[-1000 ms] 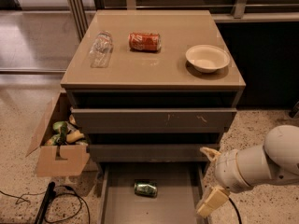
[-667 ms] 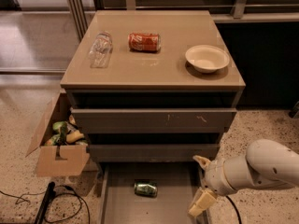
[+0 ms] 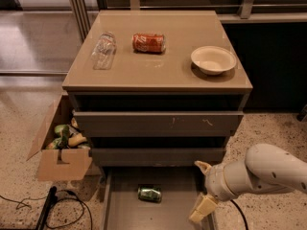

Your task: Pick green can from bottom drawer and place on counter

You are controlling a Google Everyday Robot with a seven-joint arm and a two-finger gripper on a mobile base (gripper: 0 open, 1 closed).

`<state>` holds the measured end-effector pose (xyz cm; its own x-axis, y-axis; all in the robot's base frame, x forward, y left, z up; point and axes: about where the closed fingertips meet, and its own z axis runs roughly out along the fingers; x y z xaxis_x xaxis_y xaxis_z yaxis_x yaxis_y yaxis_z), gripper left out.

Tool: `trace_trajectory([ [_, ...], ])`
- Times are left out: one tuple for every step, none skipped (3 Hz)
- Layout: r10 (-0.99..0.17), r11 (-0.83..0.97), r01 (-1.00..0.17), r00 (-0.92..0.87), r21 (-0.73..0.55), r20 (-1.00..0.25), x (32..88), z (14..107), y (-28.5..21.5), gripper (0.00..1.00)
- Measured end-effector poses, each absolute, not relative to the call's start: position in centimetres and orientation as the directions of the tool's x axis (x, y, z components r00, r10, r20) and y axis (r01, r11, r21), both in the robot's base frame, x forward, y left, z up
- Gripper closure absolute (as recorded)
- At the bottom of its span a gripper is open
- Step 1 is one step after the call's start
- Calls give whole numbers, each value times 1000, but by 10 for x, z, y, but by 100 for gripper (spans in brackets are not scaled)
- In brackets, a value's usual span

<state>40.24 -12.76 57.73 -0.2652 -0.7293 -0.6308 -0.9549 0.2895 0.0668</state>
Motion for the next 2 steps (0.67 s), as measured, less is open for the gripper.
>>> trace_trajectory([
  [-731,285,-956,-260,64,-631,420,545,-114,0],
  [-690,330,-940,-303,88,-658,437,485,-102,0],
])
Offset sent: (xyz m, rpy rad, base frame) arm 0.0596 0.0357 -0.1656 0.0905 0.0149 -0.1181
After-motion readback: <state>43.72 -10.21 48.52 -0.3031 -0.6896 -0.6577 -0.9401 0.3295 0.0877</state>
